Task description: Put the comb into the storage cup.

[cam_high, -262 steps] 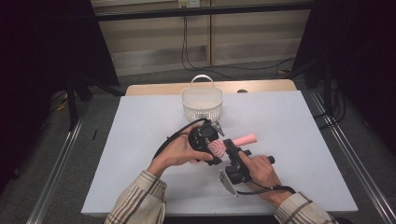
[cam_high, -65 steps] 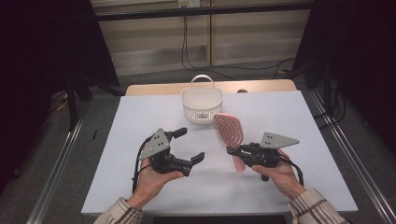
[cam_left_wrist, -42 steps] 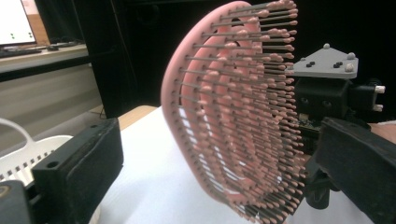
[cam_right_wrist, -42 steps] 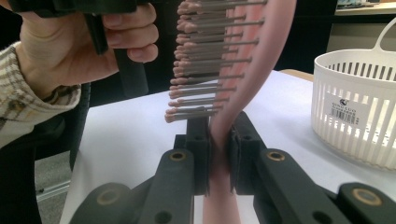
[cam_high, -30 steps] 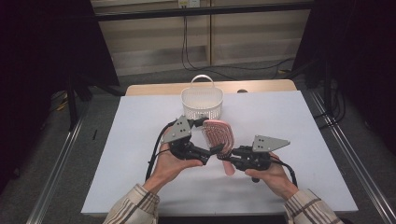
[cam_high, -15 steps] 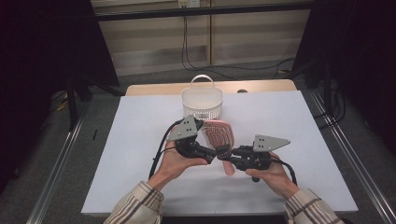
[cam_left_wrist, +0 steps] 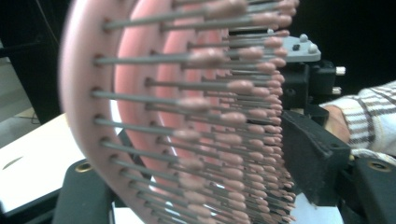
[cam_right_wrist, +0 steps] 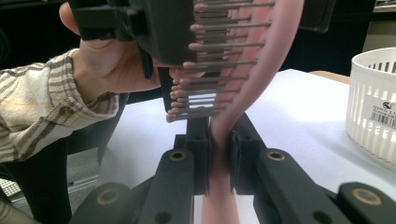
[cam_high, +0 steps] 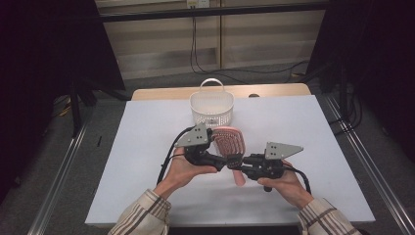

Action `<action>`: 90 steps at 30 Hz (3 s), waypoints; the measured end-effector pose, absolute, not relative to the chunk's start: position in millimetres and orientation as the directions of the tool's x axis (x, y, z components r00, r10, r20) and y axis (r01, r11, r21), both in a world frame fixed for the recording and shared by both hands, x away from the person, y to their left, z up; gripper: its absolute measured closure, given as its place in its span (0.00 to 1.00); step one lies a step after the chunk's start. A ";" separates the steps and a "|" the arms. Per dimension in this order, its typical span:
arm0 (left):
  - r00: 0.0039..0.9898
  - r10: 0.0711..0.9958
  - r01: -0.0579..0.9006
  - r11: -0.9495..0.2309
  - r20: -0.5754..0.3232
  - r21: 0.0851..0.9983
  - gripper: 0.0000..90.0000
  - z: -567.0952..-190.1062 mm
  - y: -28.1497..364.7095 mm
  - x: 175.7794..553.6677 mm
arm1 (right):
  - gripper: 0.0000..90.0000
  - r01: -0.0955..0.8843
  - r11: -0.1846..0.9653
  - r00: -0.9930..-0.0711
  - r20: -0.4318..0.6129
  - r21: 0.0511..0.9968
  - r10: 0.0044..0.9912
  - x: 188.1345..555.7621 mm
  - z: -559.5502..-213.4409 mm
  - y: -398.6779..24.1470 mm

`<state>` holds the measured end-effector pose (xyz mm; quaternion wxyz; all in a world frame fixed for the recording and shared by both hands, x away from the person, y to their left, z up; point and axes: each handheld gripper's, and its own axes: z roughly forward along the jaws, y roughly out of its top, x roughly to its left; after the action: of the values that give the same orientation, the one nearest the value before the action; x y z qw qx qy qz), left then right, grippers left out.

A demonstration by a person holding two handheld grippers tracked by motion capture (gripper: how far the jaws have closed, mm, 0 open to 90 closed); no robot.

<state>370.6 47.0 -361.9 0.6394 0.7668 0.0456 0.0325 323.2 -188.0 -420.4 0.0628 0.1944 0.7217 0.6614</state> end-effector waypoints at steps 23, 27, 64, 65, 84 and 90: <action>0.996 0.069 0.062 -0.175 -0.051 0.983 0.55 -364.5 41.0 369.3 | 0.89 0.203 0.042 -0.909 0.172 0.978 0.380 325.7 -421.3 -188.5; 0.995 0.067 0.078 -0.173 -0.067 0.982 0.58 -364.8 39.4 367.3 | 0.89 0.205 0.045 -0.907 0.172 0.978 0.383 325.2 -421.8 -188.8; 0.987 0.126 0.119 -0.156 -0.100 0.980 0.69 -357.5 41.1 364.8 | 0.59 0.186 0.048 -0.882 0.145 0.981 0.449 321.3 -416.5 -190.7; 0.986 0.128 0.123 -0.154 -0.104 0.980 0.69 -357.3 41.4 364.8 | 0.55 0.186 0.054 -0.878 0.141 0.981 0.458 321.5 -416.3 -191.2; 0.964 0.239 0.150 -0.126 -0.116 0.981 0.70 -350.2 58.8 371.9 | 0.05 0.197 0.047 -0.769 0.125 0.979 0.626 321.6 -414.7 -201.0; 0.959 0.258 0.150 -0.123 -0.114 0.981 0.70 -348.3 62.8 373.7 | 0.03 0.178 0.041 -0.740 0.107 0.983 0.664 319.5 -413.3 -205.2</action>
<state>373.7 62.8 -348.3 0.6480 0.7481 0.1364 0.0419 319.5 -205.2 -413.3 0.1950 0.3030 0.6945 0.6228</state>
